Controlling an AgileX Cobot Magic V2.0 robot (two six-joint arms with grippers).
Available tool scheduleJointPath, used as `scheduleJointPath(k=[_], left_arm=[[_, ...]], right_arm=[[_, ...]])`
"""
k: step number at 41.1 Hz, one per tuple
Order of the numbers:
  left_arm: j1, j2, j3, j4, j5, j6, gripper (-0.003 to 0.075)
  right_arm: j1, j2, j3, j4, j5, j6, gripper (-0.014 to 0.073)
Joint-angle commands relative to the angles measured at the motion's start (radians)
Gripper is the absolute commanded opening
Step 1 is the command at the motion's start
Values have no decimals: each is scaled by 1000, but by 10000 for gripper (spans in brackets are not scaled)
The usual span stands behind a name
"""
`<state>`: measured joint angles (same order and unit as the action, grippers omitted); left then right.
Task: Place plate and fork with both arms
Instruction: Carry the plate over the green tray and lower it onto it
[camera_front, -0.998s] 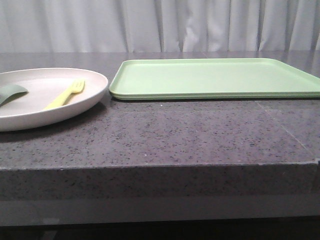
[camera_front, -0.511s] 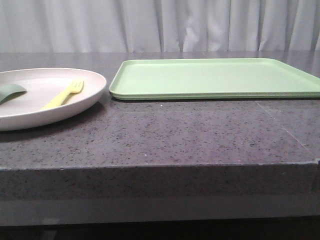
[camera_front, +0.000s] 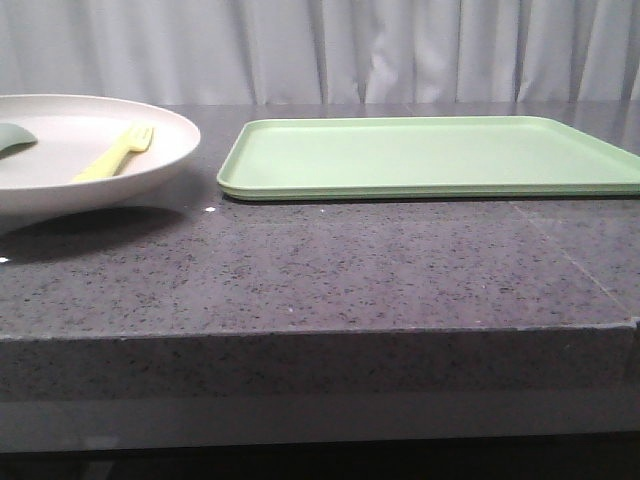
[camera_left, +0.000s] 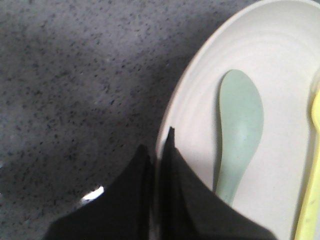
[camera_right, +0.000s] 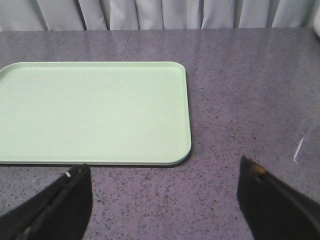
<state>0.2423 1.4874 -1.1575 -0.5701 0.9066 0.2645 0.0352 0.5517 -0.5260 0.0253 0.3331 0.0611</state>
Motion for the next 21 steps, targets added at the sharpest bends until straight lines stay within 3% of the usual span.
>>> scheduleJointPath(k=[1, 21], left_arm=[[-27, -45, -69, -87, -17, -1, -18], [-404, 151, -383, -87, -33, -103, -18]], right_arm=[[1, 6, -38, 1, -74, -6, 615], [1, 6, -38, 1, -74, -6, 615]])
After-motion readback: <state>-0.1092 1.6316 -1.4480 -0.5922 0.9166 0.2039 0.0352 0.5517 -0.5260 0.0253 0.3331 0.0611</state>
